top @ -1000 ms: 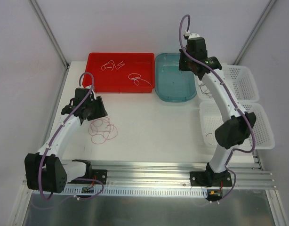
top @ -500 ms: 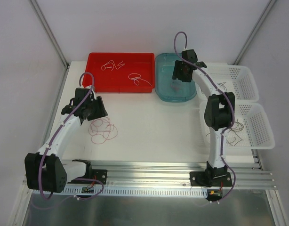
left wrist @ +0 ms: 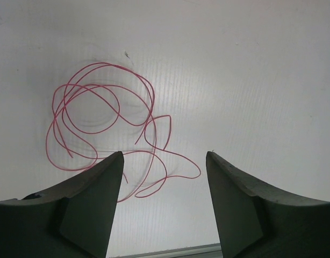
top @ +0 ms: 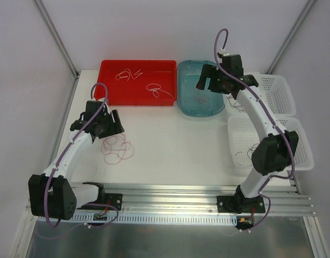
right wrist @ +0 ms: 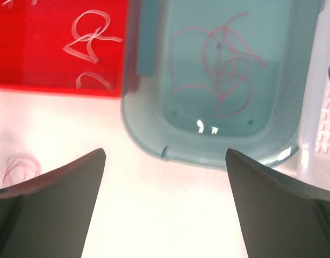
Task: Untangle the cables
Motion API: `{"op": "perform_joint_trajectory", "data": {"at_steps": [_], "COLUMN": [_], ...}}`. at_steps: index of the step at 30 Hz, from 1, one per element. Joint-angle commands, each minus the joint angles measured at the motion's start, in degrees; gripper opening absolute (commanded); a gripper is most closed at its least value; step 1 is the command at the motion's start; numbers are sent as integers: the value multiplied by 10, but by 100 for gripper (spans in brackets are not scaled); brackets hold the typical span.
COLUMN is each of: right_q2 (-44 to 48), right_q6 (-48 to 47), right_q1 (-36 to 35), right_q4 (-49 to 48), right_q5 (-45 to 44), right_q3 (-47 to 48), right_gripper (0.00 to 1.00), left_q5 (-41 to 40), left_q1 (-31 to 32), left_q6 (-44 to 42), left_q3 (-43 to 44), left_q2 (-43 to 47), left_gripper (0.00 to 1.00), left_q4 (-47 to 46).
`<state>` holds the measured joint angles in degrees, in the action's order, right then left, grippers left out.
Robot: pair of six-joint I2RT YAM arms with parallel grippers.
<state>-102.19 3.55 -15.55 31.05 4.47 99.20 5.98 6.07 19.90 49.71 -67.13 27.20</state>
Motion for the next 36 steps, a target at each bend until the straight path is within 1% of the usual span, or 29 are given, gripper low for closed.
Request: {"op": "perform_joint_trajectory", "data": {"at_steps": [1,2,3,4,5,6,8,9,11,14,16,18,19,23,29,30,33,34,36], "right_q2": [104,122,159,177,194,230,262,276,315,353,376,389,395,423,454,456,460,462,464], "right_q6": [-23,-30,-33,-33,-33,-32,-32,-29,-26,-17,-12,-7,-4,7,15,17,22,22,24], "right_q1": [-30,-38,-47,-61,-69,-83,-98,-105,-128,-159,-178,-191,-193,-203,-209,-210,-215,-216,-220], "right_q4": [13,14,19,22,22,21,20,19,17,16,16,16,16,14,9,8,2,3,3], "right_q5": [22,17,12,5,1,1,-1,-2,-5,-8,-12,-15,-15,-17,-15,-15,-12,-13,-17], "right_q3": [-48,-81,-97,-114,-154,-172,-210,-244,-273,-327,-357,-375,-392,-428,-466,-475,-487,-488,-491], "right_gripper": [99,100,100,100,100,99,100,100,100,100,100,100,100,100,100,100,100,100,100], "left_q5": [11,10,11,23,32,39,73,84,91,72,60,30,20,-9,-49,-54,-56,-57,-57], "left_q1": [3,3,3,3,3,3,3,3,6,25,55,77,93,119,147,155,170,176,190], "left_q6": [-7,-4,0,6,10,18,48,58,87,116,132,140,150,178,213,216,225,229,232], "left_q3": [-3,0,-1,-3,-5,-9,-28,-35,-57,-74,-74,-71,-67,-58,-43,-41,-38,-36,-31], "left_q2": [-1,-5,-5,-6,-8,-9,-7,-7,-5,-10,-24,-39,-52,-77,-106,-109,-126,-133,-138], "left_gripper": [64,64,65,65,65,65,64,64,63,60,59,56,56,53,51,48,31,19,8], "left_q4": [0,5,10,13,14,18,20,20,19,18,15,13,11,0,-21,-25,-29,-30,-29]}}
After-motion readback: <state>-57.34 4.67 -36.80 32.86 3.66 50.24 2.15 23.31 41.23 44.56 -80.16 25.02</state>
